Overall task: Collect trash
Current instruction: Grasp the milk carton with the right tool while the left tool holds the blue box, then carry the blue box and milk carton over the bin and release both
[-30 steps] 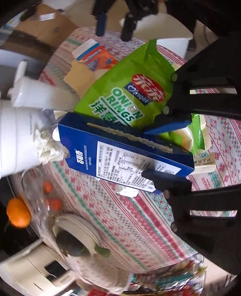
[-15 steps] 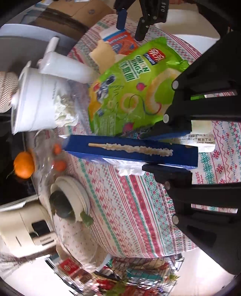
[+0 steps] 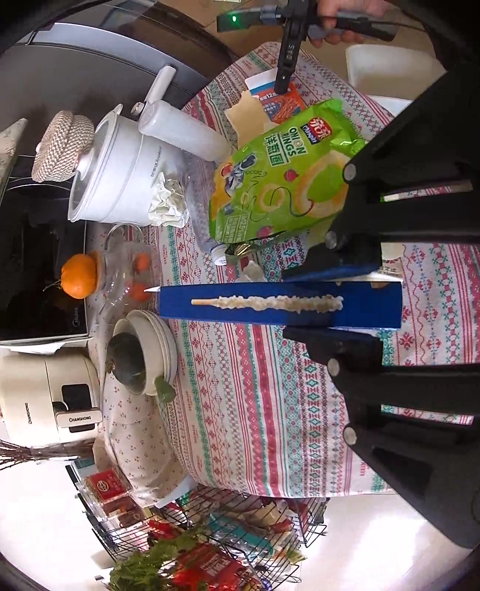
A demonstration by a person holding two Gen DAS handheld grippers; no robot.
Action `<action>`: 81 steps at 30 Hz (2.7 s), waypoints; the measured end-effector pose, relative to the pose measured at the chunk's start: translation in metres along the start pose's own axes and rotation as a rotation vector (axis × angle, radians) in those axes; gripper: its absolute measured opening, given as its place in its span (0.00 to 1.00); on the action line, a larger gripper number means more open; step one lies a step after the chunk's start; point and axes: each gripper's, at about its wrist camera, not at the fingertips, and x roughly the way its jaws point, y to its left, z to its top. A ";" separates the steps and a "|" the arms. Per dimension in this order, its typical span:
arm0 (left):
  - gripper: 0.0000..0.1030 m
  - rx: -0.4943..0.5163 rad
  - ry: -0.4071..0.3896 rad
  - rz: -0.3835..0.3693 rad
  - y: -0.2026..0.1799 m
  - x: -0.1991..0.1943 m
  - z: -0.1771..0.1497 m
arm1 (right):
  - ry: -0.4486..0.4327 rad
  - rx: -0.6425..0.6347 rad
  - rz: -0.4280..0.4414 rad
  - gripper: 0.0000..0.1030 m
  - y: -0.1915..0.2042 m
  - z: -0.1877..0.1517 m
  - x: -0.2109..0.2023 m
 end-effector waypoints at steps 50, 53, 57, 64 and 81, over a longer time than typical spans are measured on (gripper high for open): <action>0.24 0.384 0.143 -0.609 -0.227 -0.082 -0.133 | -0.300 -0.236 -0.087 0.04 -0.119 -0.155 -0.208; 0.24 0.417 0.213 -0.623 -0.252 -0.070 -0.149 | -0.256 -0.219 -0.112 0.04 -0.135 -0.166 -0.198; 0.24 0.433 0.284 -0.612 -0.275 -0.053 -0.165 | -0.228 -0.203 -0.142 0.04 -0.151 -0.174 -0.191; 0.25 0.440 0.304 -0.574 -0.291 -0.028 -0.172 | -0.198 -0.223 -0.170 0.04 -0.157 -0.179 -0.183; 0.62 0.498 0.176 -0.499 -0.281 -0.047 -0.160 | -0.163 -0.259 -0.163 0.05 -0.151 -0.181 -0.177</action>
